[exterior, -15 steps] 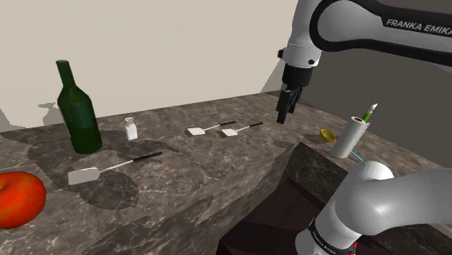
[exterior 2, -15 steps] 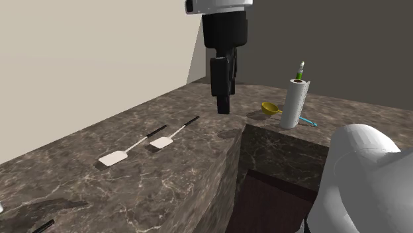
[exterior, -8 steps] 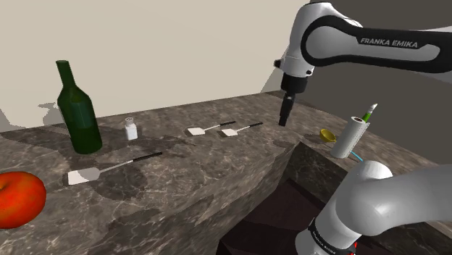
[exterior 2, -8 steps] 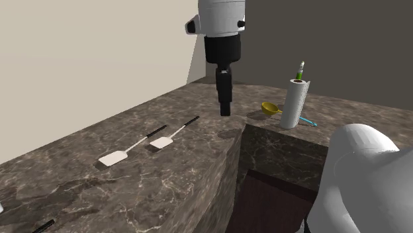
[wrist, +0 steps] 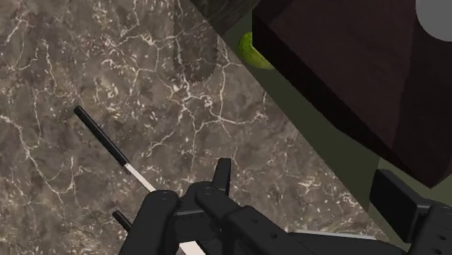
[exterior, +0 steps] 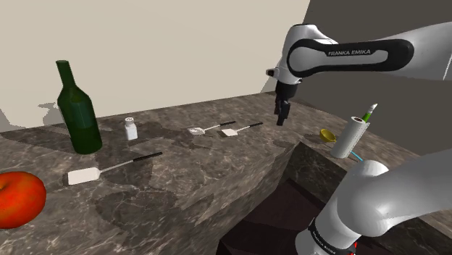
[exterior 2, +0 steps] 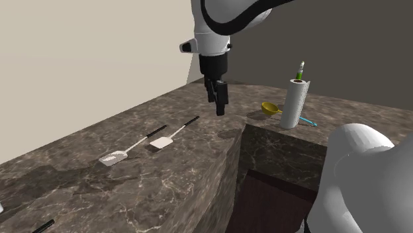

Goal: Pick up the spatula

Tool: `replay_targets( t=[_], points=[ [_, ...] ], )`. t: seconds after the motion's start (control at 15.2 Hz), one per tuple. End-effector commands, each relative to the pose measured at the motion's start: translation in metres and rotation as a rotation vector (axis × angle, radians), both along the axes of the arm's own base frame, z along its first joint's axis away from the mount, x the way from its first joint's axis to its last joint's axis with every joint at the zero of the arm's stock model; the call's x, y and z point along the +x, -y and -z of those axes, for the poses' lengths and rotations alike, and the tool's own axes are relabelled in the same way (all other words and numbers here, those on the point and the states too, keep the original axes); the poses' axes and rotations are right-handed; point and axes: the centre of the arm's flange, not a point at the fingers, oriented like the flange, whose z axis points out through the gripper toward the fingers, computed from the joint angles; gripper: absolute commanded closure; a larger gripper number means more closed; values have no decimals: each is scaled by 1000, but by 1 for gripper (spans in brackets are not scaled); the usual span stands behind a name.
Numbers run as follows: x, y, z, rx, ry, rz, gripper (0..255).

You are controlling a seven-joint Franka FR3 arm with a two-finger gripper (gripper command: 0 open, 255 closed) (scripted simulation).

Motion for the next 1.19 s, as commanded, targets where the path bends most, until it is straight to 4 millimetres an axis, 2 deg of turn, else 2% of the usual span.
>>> replay_targets(
  t=[0.0, 0.59, 1.12],
  points=[
    [18, 13, 14, 1, 0, -85, 0],
    [104, 61, 74, 12, -4, -433, 0],
    [191, 75, 129, 22, -8, -742, 0]
  ],
)
